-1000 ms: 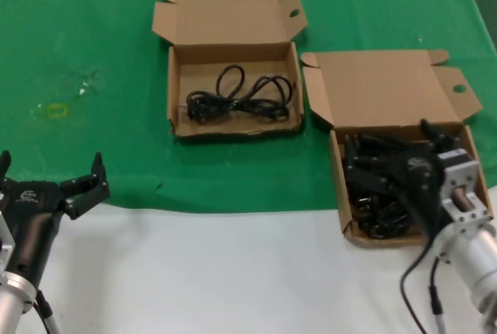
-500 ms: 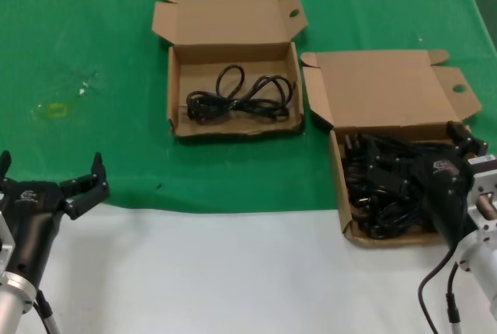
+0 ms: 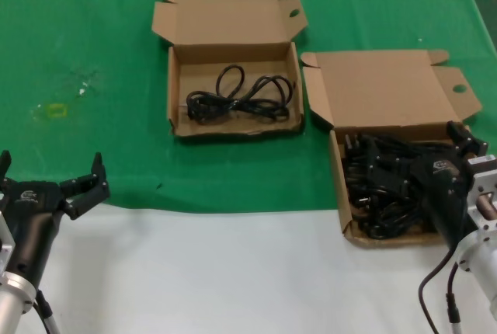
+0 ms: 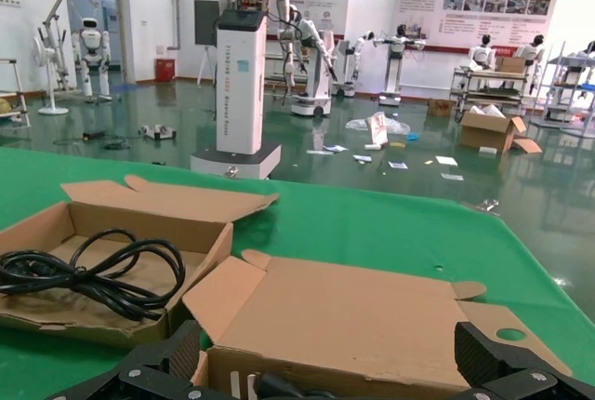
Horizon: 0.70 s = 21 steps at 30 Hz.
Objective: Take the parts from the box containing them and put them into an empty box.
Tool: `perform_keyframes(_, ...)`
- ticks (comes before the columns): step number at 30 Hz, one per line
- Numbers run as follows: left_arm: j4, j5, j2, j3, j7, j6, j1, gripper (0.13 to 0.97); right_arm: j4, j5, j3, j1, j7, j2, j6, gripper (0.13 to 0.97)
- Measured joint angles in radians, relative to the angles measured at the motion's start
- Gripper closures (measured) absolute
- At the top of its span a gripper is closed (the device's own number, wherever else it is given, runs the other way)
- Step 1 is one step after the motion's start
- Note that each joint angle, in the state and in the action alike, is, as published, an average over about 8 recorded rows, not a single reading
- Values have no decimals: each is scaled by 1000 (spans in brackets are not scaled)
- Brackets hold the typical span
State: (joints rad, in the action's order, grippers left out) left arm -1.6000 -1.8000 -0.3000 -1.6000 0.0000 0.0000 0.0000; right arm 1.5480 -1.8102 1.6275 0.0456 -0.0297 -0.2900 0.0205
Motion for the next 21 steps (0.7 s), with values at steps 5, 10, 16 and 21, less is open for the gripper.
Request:
perform_keyframes(5, 0, 0, 0, 0, 0, 0, 0, 132, 0, 0, 0, 0, 0, 0, 0, 129)
perform_keyframes(10, 0, 0, 0, 0, 0, 0, 0, 132, 0, 0, 0, 0, 0, 0, 0, 129)
perform_keyframes(16, 0, 0, 0, 0, 0, 0, 0, 132, 0, 0, 0, 0, 0, 0, 0, 129)
perform_keyframes(21, 0, 0, 0, 0, 0, 0, 0, 132, 0, 0, 0, 0, 0, 0, 0, 129)
